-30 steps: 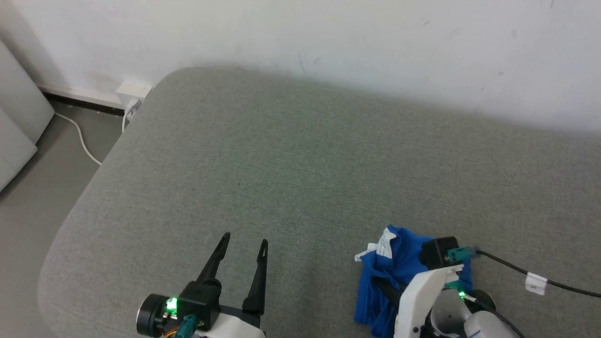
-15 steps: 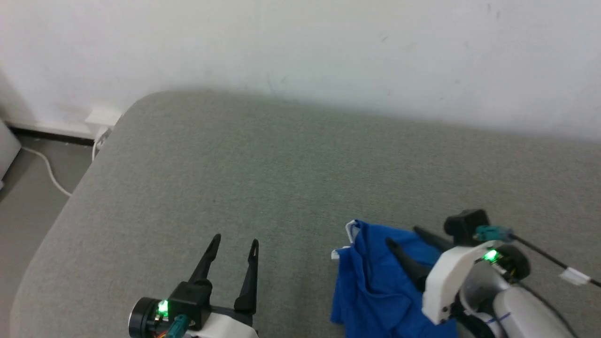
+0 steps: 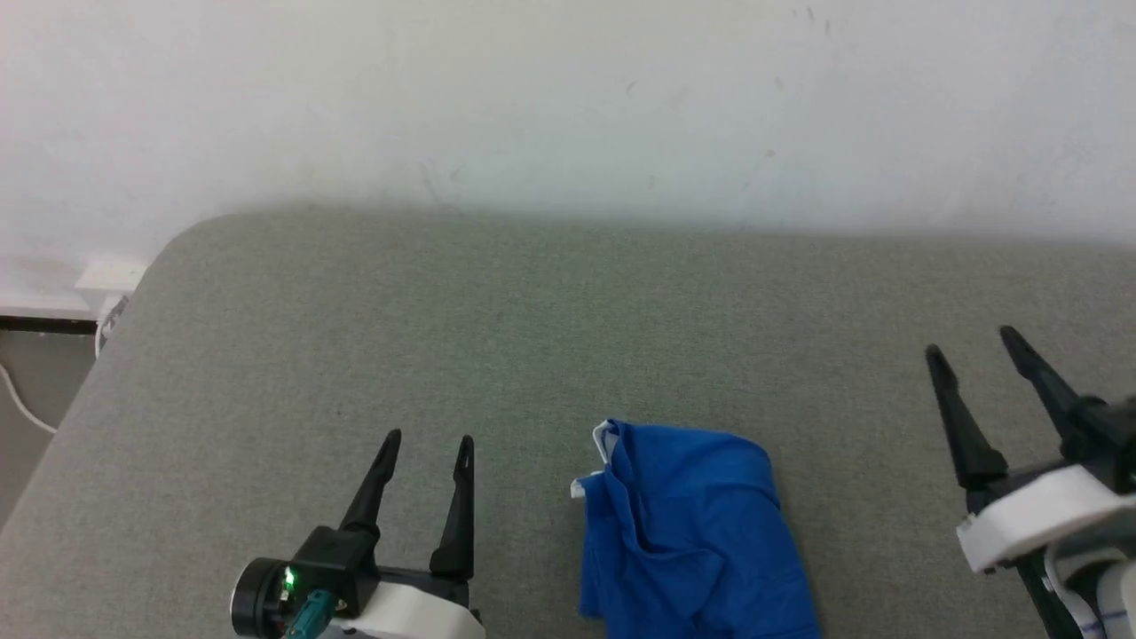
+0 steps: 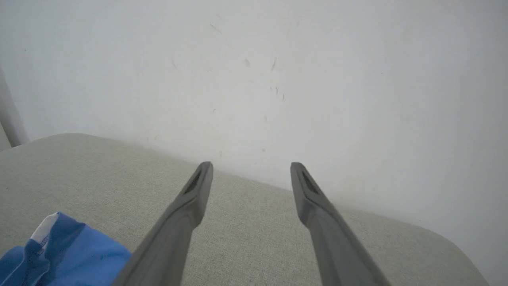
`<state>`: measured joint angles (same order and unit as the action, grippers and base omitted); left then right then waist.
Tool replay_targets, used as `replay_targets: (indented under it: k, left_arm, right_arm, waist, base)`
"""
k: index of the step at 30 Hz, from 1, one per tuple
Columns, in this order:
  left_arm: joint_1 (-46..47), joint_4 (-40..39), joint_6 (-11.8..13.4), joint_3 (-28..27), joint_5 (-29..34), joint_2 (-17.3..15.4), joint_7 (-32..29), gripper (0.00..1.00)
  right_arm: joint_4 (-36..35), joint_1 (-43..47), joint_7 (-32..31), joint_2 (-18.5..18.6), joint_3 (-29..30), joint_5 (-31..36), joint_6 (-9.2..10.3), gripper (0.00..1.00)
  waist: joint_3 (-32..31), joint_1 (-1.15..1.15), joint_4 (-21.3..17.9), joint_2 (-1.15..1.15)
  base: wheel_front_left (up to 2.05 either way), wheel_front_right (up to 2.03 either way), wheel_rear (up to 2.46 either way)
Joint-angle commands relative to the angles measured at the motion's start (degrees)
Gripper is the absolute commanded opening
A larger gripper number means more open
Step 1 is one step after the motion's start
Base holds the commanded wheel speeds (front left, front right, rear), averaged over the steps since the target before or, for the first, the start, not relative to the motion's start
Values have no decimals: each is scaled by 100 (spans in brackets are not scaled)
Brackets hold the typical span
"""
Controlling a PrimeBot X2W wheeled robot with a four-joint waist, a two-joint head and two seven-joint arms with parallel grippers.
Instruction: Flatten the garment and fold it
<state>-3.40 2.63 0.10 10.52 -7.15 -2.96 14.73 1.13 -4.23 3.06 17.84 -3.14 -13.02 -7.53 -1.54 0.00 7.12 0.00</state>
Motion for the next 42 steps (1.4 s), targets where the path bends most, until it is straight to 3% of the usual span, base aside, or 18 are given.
replay_targets:
  k: [1, 6, 11, 17, 26, 29, 32, 42]
  left_arm:
    - [17, -48, 23, -24, -39, 8, 27, 100]
    - [8, -87, 20, -36, -40, 8, 27, 100]
    - [3, -54, -21, -21, -11, 8, 27, 100]
    - [32, -17, -26, 22, 10, 8, 27, 100]
    - [227, 65, -55, 147, 8, 8, 27, 100]
    - [310, 92, -58, 224, 2, 8, 27, 100]
    - [371, 123, -48, 283, -4, 8, 27, 100]
    - [491, 192, -10, 374, 17, 8, 27, 100]
  right_arm:
    - [-94, 211, 231, -157, 232, 175, 4, 100]
    - [-306, 732, 527, -661, 771, 428, 4, 100]
    - [-368, 1150, 361, -961, 678, 222, 4, 100]
    - [-339, 1299, 158, -913, 356, -23, 4, 100]
    - [-376, 1074, -1277, -223, -876, -1426, 4, 100]
    - [-272, 863, -1712, -166, -1052, -1949, 4, 100]
    - [33, 618, -2030, -64, -1143, -1987, 4, 100]
    - [1021, 145, -2589, -466, -1383, -1824, 4, 100]
  waist:
    - [29, 0, -70, 0]
    - [96, 0, -159, 0]
    - [194, 0, -208, 0]
    - [345, 0, -217, 0]
    - [711, 0, -91, 0]
    - [815, 0, -3, 0]
    - [897, 0, 106, 0]
    - [1052, 0, 424, 0]
  base:
    - [0, 0, 0]
    - [0, 0, 0]
    - [0, 0, 0]
    - [0, 0, 0]
    - [0, 0, 0]
    - [0, 0, 0]
    - [0, 0, 0]
    - [0, 0, 0]
